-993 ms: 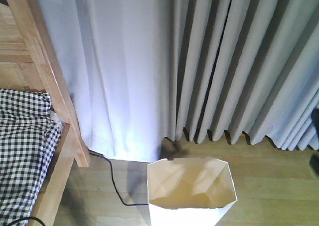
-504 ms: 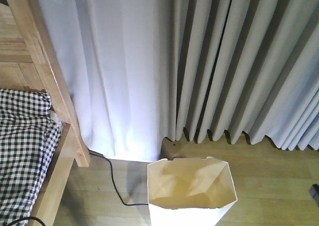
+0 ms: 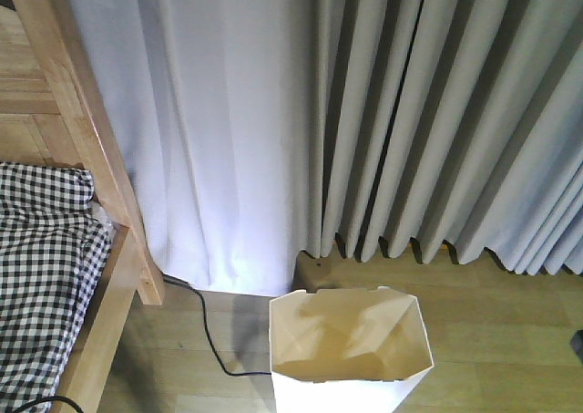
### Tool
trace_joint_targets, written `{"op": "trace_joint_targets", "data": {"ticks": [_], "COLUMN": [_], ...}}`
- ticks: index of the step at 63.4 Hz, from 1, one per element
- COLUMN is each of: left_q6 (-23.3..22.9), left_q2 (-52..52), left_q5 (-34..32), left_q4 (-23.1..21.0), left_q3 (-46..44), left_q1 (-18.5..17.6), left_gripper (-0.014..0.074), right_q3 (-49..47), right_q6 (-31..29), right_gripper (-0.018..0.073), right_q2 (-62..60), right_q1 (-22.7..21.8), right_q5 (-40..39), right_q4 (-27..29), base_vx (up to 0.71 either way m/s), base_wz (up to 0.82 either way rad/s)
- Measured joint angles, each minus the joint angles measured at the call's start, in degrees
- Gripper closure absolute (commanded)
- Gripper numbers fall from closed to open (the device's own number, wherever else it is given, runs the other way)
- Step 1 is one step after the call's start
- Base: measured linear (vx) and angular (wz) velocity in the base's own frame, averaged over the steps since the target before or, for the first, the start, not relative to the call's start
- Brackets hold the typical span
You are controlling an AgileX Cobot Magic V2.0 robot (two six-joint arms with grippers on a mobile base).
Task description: Move trash bin to bedside with robot
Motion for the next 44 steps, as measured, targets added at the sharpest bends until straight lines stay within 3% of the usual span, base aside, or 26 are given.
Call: {"op": "trace_joint_targets", "data": {"ticks": [6, 10, 21, 26, 30, 44], "left_q6": [0.00, 0.00, 0.00, 0.00, 0.00, 0.00], "left_q2": [0.00, 0.00, 0.00, 0.00, 0.00, 0.00], "left_q5": [0.00, 0.00, 0.00, 0.00, 0.00, 0.00], "left_q4": [0.00, 0.00, 0.00, 0.00, 0.00, 0.00], "left_q3": [0.00, 0.00, 0.00, 0.00, 0.00, 0.00], "left_q1": [0.00, 0.00, 0.00, 0.00, 0.00, 0.00], "left_gripper": [0.0602, 0.0602, 0.0602, 0.0602, 0.0602, 0.0602], "right_q3": [0.00, 0.00, 0.00, 0.21, 1.57, 14.25], "right_q6": [2.10, 8.27, 39.44, 50.66, 53.97, 57.39], "right_gripper": [0.0569, 0.0569, 0.0569, 0.0569, 0.0569, 0.0569], "right_q2": [0.00, -0.05, -2.17, -3.55, -4.83, -10.78], "right_q1": [0.00, -0.07, -2.45, -3.50, -3.79, -3.79], "right_q5": [-1.68, -1.86, -1.48, -1.10, -1.69, -8.89], "right_q4": [-2.88, -9.43, -36.52, -45.91, -49.04, -52.10], "base_vx": [0.00, 0.00, 0.00, 0.00, 0.00, 0.00], "base_wz": [0.00, 0.00, 0.00, 0.00, 0.00, 0.00]}}
